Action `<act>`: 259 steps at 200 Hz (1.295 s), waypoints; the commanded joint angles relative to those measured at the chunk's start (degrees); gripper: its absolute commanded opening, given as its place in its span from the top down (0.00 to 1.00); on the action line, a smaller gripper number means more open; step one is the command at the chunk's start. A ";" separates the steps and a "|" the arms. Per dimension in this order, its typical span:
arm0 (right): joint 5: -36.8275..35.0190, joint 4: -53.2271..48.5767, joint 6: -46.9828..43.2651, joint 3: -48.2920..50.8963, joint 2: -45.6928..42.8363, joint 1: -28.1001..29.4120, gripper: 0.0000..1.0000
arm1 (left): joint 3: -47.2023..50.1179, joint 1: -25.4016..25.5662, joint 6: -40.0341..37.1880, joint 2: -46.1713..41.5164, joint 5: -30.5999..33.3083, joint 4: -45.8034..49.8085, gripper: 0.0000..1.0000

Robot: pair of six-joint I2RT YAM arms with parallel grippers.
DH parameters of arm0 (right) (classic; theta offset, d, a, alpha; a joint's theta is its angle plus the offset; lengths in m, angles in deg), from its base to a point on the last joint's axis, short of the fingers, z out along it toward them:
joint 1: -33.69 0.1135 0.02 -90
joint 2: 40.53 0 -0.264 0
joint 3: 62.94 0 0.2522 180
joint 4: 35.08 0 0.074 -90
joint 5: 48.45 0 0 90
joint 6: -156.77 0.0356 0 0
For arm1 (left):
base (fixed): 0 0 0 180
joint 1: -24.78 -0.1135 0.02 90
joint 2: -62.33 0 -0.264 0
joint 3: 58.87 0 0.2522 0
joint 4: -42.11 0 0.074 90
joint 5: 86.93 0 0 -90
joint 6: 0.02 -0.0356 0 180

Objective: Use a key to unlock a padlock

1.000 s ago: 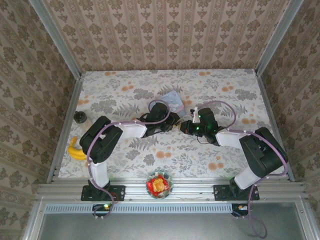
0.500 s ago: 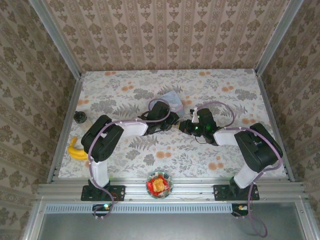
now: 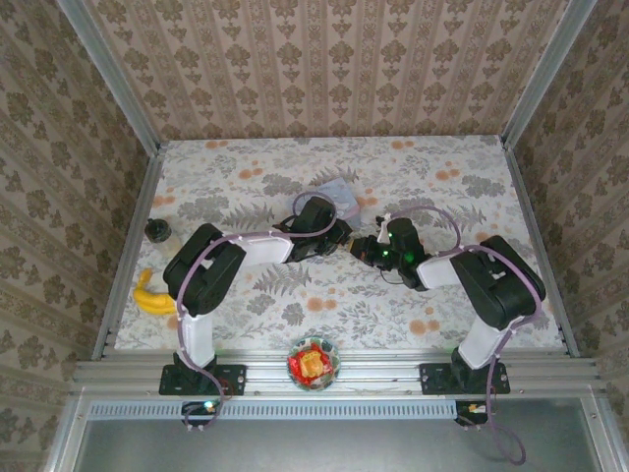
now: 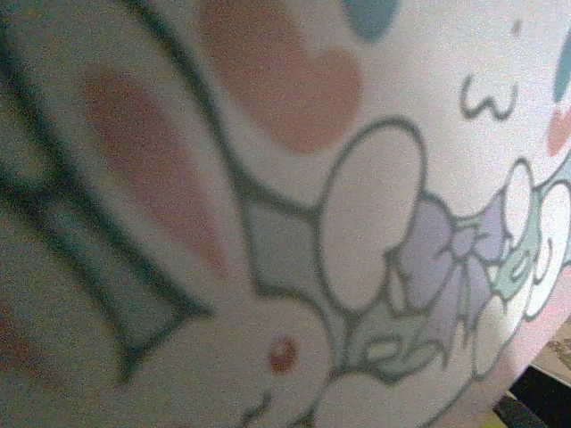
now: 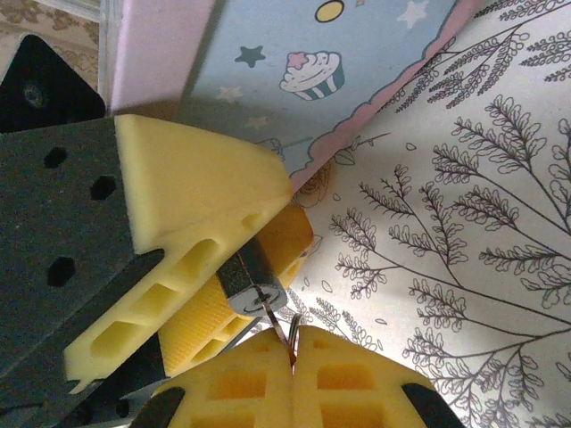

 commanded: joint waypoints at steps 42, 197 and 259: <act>-6.03 6.37 3.57 0.28 3.95 0.67 1.00 | 4.54 0.93 1.15 -1.36 -13.95 8.71 0.33; -3.04 9.31 6.73 -1.58 5.72 0.70 1.00 | 18.20 -0.85 -8.25 -6.37 1.12 -22.85 0.33; -2.74 8.55 6.80 -2.40 5.68 0.67 1.00 | 19.47 -1.23 -8.60 -6.08 3.95 -24.77 0.32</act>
